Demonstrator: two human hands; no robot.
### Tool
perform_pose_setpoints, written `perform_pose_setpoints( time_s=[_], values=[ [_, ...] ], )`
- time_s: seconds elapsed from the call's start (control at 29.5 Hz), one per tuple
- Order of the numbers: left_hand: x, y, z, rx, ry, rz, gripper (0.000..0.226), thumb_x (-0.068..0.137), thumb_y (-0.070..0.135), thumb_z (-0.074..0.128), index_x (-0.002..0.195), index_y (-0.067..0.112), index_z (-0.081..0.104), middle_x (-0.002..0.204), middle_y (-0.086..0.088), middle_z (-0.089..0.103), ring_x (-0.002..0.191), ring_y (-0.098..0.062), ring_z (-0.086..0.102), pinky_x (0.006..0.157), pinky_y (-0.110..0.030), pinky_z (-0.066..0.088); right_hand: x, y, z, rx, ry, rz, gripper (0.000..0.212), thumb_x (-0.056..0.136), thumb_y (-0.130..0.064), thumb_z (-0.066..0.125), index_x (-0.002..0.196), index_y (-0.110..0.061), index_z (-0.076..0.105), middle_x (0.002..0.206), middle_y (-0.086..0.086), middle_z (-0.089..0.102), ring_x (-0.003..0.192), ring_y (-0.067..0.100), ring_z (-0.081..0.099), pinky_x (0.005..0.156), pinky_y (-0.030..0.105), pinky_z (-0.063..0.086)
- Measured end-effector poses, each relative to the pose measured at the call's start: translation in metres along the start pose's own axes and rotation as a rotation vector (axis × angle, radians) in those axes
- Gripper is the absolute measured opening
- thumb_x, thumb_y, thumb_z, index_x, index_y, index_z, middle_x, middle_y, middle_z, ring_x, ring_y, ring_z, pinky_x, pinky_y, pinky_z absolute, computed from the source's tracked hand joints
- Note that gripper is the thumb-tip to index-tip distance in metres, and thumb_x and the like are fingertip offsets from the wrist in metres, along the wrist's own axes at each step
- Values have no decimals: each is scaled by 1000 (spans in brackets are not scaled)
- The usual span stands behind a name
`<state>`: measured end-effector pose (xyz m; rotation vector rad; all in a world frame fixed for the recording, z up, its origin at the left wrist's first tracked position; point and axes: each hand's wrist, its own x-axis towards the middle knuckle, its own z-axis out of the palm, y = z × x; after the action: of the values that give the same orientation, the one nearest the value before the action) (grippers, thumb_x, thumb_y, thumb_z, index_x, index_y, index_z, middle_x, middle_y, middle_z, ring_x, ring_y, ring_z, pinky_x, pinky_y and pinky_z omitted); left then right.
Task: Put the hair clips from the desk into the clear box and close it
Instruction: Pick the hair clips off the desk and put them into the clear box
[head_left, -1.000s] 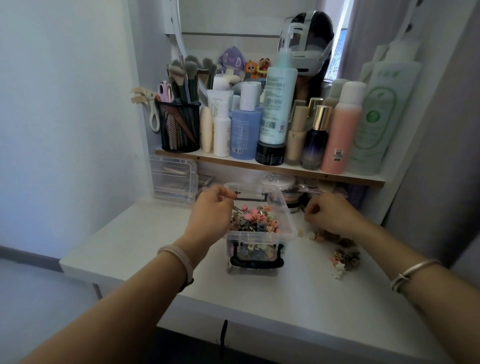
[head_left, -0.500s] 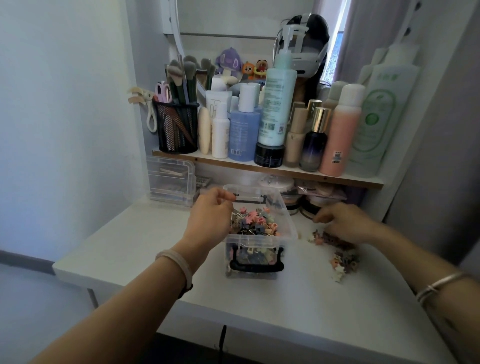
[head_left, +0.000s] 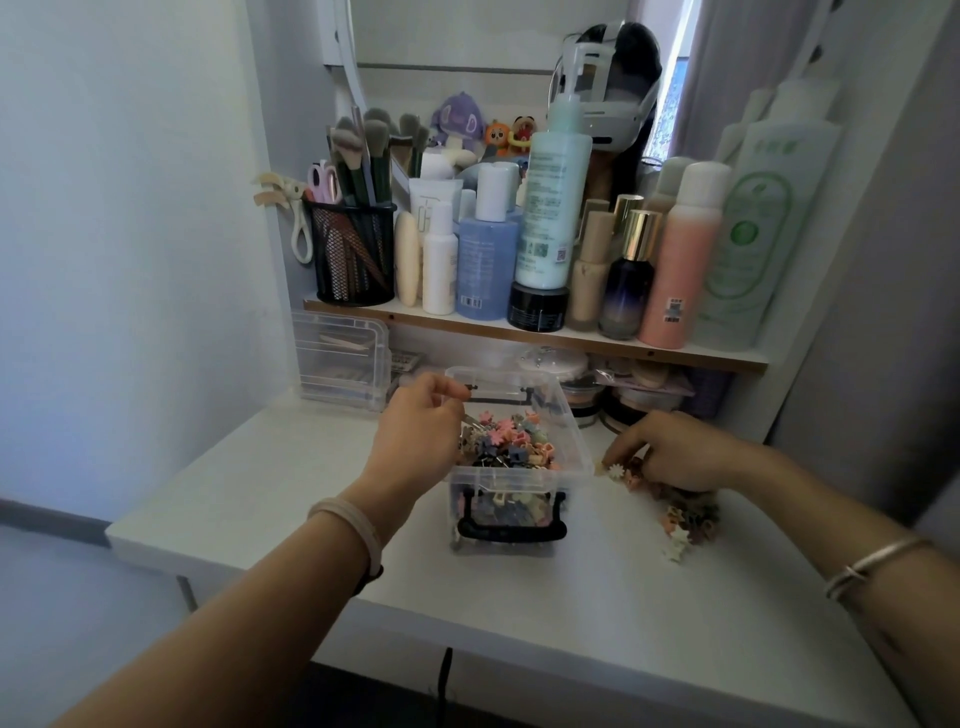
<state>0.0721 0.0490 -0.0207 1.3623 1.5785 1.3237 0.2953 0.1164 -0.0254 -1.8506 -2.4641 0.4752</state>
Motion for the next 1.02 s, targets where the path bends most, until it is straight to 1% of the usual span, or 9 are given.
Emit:
perform_pose_setpoints(
  time_s=[0.14,0.2,0.34,0.44,0.51,0.61,0.74,0.88,1.02],
  values=[
    [0,0,0,7,0,6,16,96,7,38,96,13,52,78,3,51,53,-11,42,51,-23,37,0,1,0,-33,6,-5,35,79,-4,67,112,-18,67,115,3,66,92,10,55,73,14,43],
    [0,0,0,11,4,9,16,96,7,38,95,13,52,77,3,51,52,-12,42,51,-24,37,-1,0,-2,4,47,-9,31,78,-7,70,108,-16,68,110,3,67,88,10,57,69,14,43],
    [0,0,0,7,8,1,16,96,7,38,95,13,52,77,4,50,54,-12,42,52,-24,37,-5,-10,-15,135,116,-27,32,75,-4,72,106,-12,69,95,-1,65,82,6,56,59,2,39],
    [0,0,0,9,4,3,15,96,7,38,95,13,52,77,4,50,54,-12,42,52,-24,37,-14,-28,-26,460,203,-100,27,77,1,69,101,-12,69,86,-4,65,78,6,58,59,2,43],
    [0,0,0,14,3,8,15,96,8,38,95,13,52,78,4,50,55,-12,42,54,-25,37,-22,-44,-31,726,151,-210,23,79,1,66,94,-16,69,89,-3,68,77,6,62,66,3,49],
    [0,0,0,13,2,12,15,96,8,38,96,14,52,78,4,51,55,-12,42,55,-25,38,-27,-58,-33,828,40,-310,20,79,-10,66,85,-28,71,90,-2,73,82,5,68,79,16,56],
    [-1,-1,1,7,5,7,16,95,7,38,96,13,53,77,4,50,56,-12,43,54,-25,37,-28,-47,-36,921,130,-274,20,85,-6,59,84,-22,70,82,2,70,68,5,68,68,16,56],
    [0,-1,0,2,12,11,16,95,6,38,95,13,53,77,3,50,55,-12,43,52,-24,37,-19,-31,-29,815,182,-131,15,85,-2,60,87,-15,67,86,3,65,66,8,61,60,13,53],
    [0,-1,0,8,11,10,16,95,6,38,95,13,53,77,3,51,55,-12,43,54,-25,37,-10,-11,-9,157,17,33,33,85,-6,61,117,-15,61,109,0,60,86,12,58,71,19,48]
  ],
)
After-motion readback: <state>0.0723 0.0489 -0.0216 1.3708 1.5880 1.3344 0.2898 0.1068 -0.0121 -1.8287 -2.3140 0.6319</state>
